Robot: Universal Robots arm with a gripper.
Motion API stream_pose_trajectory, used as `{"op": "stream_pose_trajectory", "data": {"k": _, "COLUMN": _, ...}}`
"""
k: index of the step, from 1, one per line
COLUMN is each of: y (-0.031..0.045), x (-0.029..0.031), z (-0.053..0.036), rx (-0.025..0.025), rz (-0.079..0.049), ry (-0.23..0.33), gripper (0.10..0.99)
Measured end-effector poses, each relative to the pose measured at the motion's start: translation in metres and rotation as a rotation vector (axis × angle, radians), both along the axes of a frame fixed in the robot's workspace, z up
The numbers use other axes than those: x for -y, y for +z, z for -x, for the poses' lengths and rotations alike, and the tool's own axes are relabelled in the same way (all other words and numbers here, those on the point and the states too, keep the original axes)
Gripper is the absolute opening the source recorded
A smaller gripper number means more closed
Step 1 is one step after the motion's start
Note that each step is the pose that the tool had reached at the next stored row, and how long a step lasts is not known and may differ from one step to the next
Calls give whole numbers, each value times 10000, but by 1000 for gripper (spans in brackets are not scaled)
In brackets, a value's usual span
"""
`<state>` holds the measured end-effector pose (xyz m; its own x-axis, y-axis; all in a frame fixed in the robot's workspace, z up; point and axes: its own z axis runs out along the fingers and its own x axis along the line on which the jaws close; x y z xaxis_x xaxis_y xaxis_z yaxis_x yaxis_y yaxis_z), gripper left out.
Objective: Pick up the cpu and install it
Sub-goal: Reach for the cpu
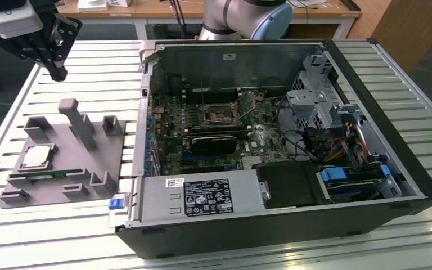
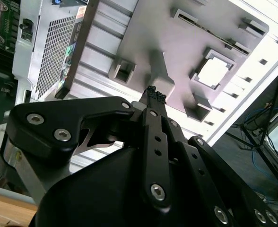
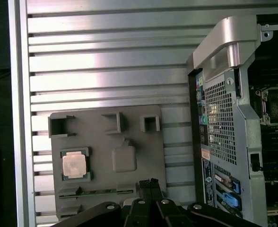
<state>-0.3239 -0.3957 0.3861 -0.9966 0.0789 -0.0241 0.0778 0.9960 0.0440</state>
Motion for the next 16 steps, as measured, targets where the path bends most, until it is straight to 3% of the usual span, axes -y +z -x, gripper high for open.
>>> {"op": "stream_pose_trajectory", "data": {"k": 16, "y": -3, "x": 0, "z": 224, "rx": 0, "rz": 0, "ry": -1, "gripper": 106}}
